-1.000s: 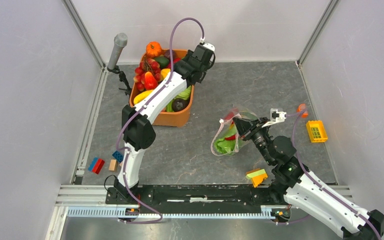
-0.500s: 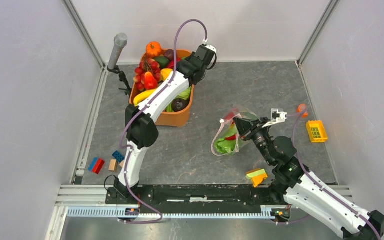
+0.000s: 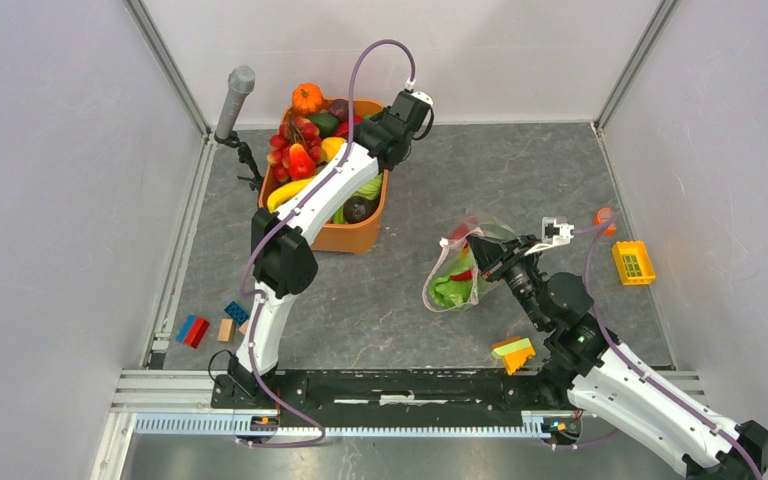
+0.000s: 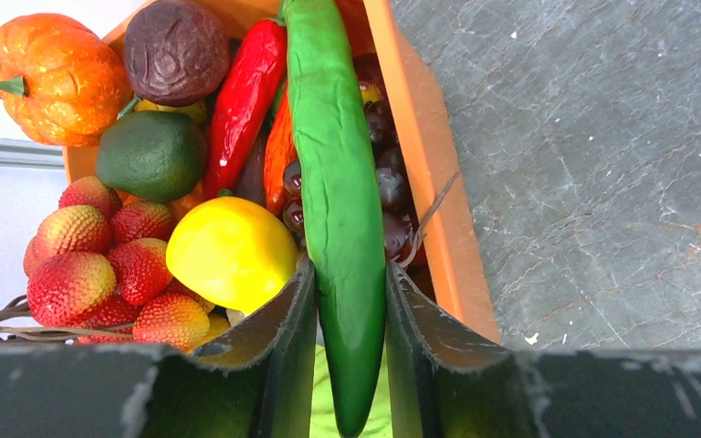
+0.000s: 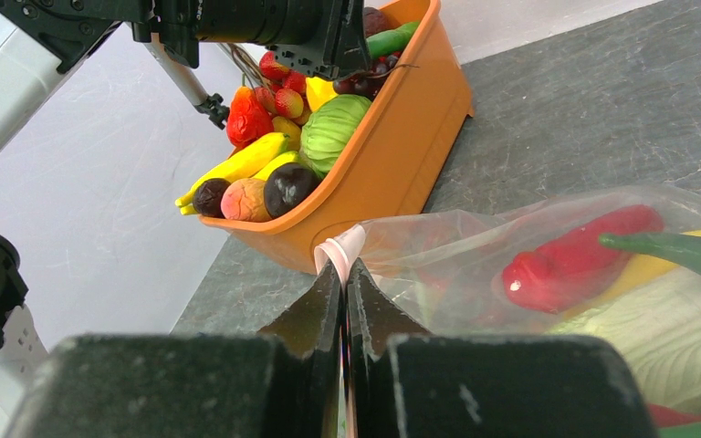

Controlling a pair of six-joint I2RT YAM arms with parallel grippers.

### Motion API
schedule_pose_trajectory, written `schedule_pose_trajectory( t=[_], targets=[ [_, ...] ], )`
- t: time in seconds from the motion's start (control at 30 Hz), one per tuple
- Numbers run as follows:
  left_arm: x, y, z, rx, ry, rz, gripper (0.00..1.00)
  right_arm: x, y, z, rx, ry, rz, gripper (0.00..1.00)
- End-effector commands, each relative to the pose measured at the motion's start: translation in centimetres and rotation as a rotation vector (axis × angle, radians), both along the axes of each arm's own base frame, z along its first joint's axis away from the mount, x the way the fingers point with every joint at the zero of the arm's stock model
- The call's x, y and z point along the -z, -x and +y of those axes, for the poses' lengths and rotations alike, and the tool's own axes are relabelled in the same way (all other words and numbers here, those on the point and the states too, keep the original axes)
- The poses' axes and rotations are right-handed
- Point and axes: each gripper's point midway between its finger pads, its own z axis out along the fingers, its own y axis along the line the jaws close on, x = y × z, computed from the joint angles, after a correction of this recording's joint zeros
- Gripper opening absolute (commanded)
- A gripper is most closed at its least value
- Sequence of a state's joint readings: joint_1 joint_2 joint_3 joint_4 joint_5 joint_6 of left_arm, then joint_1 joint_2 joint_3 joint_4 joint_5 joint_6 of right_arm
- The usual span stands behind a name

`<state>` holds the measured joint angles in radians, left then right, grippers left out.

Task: Place the food in the zip-top bag and seal the zipper
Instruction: Pick up the fake vegetable from the bin, then place the fake vegetable in the zipper food storage bag.

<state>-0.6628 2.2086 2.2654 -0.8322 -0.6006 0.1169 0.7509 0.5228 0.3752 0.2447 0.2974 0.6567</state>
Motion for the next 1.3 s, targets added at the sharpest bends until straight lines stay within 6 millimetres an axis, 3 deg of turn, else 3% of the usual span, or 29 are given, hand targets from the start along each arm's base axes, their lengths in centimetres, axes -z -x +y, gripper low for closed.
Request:
schedule_pose_trajectory(
  t=[0.0,0.13,0.3,0.5,0.6,0.77,1.07,1.27],
  targets=[
    [-5.8,0.9,1.1,-0.021,0.079,-0.121,0.18,-1.3,0.0,-0.4,0.018,-0.024,-0.034,0.08],
    [-9.6,2.1,2.4,-0.031,0.148,-0.216,0.17,-1.4,0.0,-0.4,0.018,-0.026,-0.036,0.08],
    [-12.9,4.2,3.6,-0.009,0.225,-0.297,0.13,-1.5,0.1,-0.5,0.016,-0.033,-0.04,0.08],
    [-14.6,6.6,4.3,0.037,0.288,-0.269,0.1,-1.4,0.2,-0.3,0.007,-0.032,-0.035,0.08],
    [-15.6,8.8,3.6,0.113,0.39,-0.241,0.09,-1.6,0.2,-0.4,0.009,-0.034,-0.039,0.08],
    [-16.4,13.7,1.9,0.328,0.58,-0.166,0.08,-1.7,0.2,-0.4,0.011,-0.032,-0.042,0.08],
    [-17.7,22.1,2.9,0.554,0.748,-0.12,0.09,-1.6,0.1,-0.2,0.005,-0.031,-0.038,0.08],
    [-14.8,26.3,3.0,0.644,0.798,-0.025,0.08,-1.8,0.3,0.1,-0.01,-0.035,-0.04,0.08]
  ],
)
